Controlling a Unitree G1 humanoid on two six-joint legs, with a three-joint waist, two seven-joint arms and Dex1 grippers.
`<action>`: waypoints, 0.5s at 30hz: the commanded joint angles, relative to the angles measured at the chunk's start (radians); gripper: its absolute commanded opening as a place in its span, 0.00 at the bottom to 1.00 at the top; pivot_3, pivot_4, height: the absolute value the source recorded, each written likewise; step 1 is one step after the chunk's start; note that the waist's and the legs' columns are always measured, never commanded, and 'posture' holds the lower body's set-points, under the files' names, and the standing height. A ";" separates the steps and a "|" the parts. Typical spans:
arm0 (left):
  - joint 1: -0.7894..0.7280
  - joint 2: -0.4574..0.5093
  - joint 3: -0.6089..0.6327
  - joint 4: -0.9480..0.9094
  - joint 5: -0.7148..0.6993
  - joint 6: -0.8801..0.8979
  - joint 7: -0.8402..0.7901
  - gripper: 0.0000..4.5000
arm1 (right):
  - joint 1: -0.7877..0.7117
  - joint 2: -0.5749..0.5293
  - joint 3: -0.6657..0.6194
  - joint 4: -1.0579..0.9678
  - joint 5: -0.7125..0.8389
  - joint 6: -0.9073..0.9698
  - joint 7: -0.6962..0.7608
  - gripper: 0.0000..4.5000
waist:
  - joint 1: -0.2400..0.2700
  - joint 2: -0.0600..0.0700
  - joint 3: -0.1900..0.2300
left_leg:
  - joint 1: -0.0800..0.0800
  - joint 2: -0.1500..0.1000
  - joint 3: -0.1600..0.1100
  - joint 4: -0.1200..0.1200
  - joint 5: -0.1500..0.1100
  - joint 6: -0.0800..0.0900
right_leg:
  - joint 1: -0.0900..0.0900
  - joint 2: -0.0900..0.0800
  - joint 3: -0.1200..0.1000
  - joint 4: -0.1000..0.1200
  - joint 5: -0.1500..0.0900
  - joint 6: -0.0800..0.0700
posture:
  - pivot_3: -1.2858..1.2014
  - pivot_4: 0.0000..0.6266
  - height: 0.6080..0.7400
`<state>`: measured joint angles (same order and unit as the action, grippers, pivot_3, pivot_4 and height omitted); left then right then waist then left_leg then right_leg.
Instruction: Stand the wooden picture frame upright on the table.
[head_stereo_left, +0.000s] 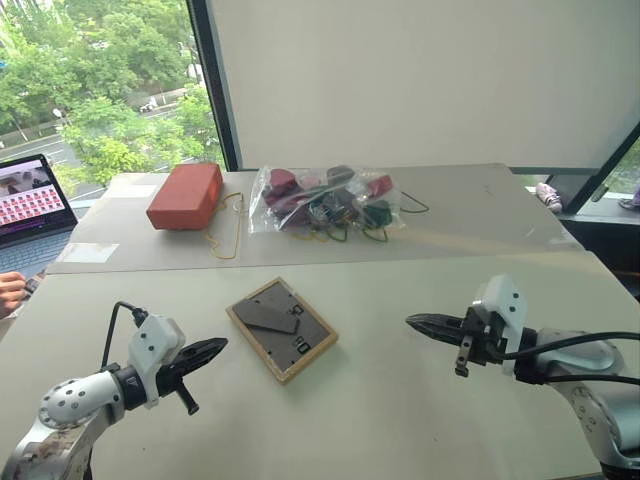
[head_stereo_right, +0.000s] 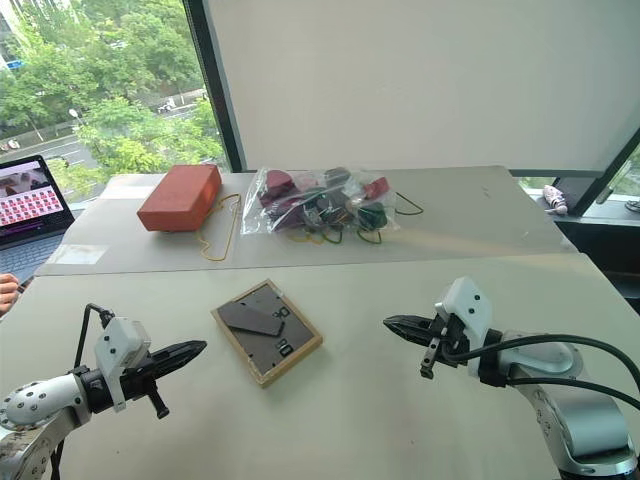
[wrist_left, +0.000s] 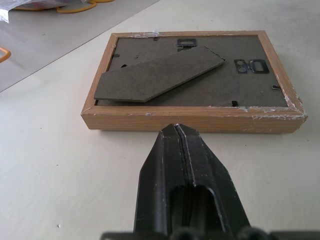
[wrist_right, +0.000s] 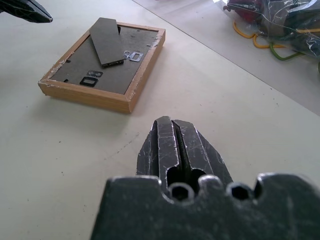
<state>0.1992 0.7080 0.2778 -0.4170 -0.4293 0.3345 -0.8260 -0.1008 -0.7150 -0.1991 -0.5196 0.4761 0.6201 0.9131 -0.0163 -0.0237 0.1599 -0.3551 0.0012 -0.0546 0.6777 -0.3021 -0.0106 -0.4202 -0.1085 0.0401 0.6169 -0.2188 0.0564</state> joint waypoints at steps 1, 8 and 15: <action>-0.020 0.003 -0.017 0.011 0.016 0.010 0.014 0.00 | -0.077 -0.002 0.107 0.090 -0.093 -0.052 -0.029 0.00 | 0.000 0.000 0.000 | 0.000 0.000 0.000 0.000 0.000 0.000 | 0.000 0.000 0.000 0.000 0.000 0.000 | 0.52 0.24 1.00; -0.183 0.001 -0.152 0.248 0.185 -0.039 0.067 0.00 | -0.402 0.171 0.471 0.517 -0.428 -0.173 -0.160 0.00 | -0.025 -0.001 0.001 | 0.001 0.000 0.000 0.000 0.002 -0.003 | -0.003 0.001 0.001 0.007 0.000 -0.003 | 0.52 0.24 1.00; -0.378 -0.010 -0.270 0.440 0.317 -0.113 0.078 0.00 | -0.521 0.335 0.591 0.614 -0.515 -0.204 -0.189 0.00 | -0.026 -0.001 0.001 | -0.001 0.000 -0.001 -0.001 0.002 -0.004 | -0.004 0.000 0.000 0.009 0.001 -0.001 | 0.52 0.24 1.00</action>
<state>-0.1463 0.7042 0.0423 -0.0221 -0.1573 0.2546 -0.7580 -0.6092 -0.4017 0.3630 0.1244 -0.0236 0.4267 0.7209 -0.0428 -0.0245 0.1606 -0.3561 0.0009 -0.0555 0.6769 -0.2999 -0.0145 -0.4244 -0.1084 0.0397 0.6258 -0.2183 0.0553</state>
